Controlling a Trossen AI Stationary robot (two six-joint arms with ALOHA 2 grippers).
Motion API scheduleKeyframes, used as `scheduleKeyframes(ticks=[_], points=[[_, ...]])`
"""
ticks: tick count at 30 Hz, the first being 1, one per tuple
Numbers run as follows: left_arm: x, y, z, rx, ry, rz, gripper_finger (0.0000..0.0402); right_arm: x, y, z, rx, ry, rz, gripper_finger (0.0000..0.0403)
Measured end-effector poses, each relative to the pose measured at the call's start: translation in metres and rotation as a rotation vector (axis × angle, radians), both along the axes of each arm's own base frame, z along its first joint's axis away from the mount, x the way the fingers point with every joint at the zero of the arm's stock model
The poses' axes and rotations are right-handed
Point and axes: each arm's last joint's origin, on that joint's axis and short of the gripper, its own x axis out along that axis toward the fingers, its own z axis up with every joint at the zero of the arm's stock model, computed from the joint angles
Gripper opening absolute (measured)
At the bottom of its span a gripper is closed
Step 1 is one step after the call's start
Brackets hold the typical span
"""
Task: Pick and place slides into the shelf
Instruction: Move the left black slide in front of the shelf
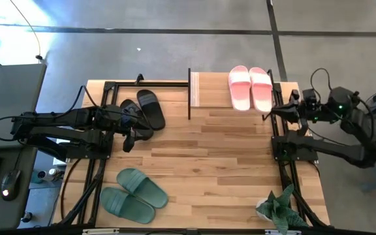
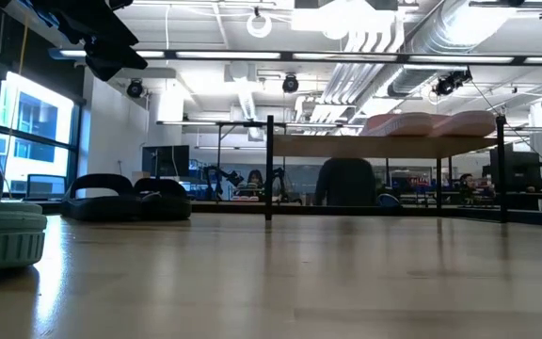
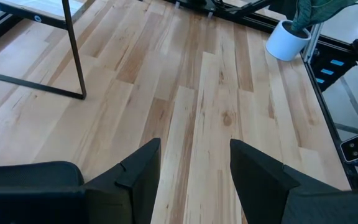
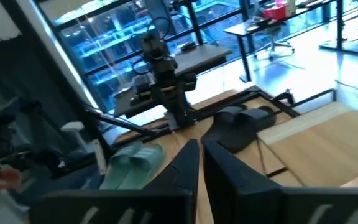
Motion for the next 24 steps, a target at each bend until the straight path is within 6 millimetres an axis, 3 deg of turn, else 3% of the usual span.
scheduleKeyframes(ticks=[16, 19, 24], points=[[0.002, 0.0, 0.003, 0.009, -0.04, 0.002, 0.0177, 0.004, -0.001, -0.01, -0.031, 0.009, 0.045, 0.0], [0.008, 0.002, 0.012, -0.03, -0.153, 0.058, 0.0177, 0.004, 0.0, -0.011, -0.005, 0.012, 0.072, 0.0], [0.018, 0.004, 0.038, -0.235, -0.464, 0.155, 0.0177, 0.003, 0.001, -0.013, 0.002, 0.031, 0.072, 0.0]])
